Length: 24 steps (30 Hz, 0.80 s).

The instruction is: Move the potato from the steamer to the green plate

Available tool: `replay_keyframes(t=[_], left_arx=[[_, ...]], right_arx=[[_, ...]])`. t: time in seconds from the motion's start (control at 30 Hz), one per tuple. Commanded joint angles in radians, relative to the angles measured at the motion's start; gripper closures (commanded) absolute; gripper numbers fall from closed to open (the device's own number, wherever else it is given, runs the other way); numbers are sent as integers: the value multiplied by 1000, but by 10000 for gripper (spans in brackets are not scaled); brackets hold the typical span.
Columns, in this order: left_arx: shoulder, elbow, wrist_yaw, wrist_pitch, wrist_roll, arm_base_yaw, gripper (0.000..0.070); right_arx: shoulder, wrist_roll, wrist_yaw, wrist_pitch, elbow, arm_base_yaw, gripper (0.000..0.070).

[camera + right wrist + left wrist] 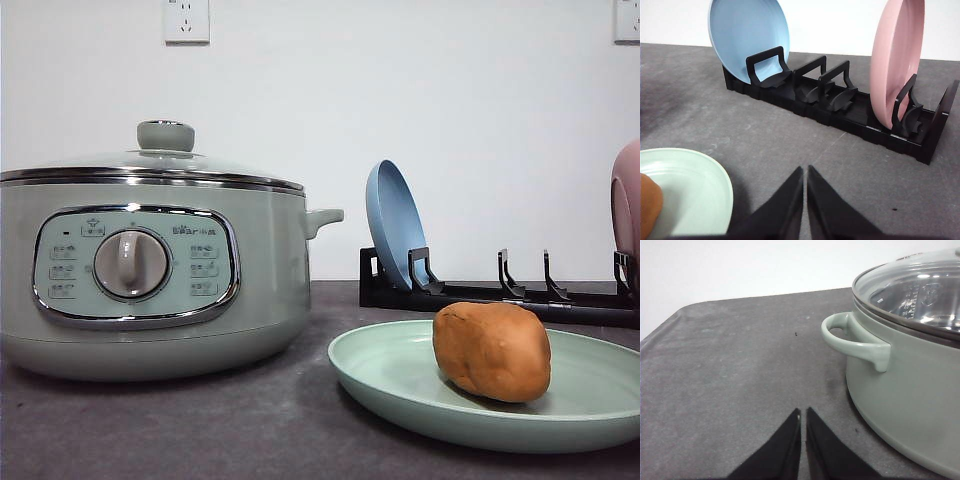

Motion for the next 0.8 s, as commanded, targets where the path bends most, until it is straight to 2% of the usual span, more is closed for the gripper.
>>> replay_keyframes(t=[0.0,0.77], left_arx=[[-2,-20,0,-7,-6,3,685],[-2,-20,0,-7,-6,3,685]], right_arx=[[-2,10,-2,1,-4,0,700],[-2,10,-2,1,-4,0,700]])
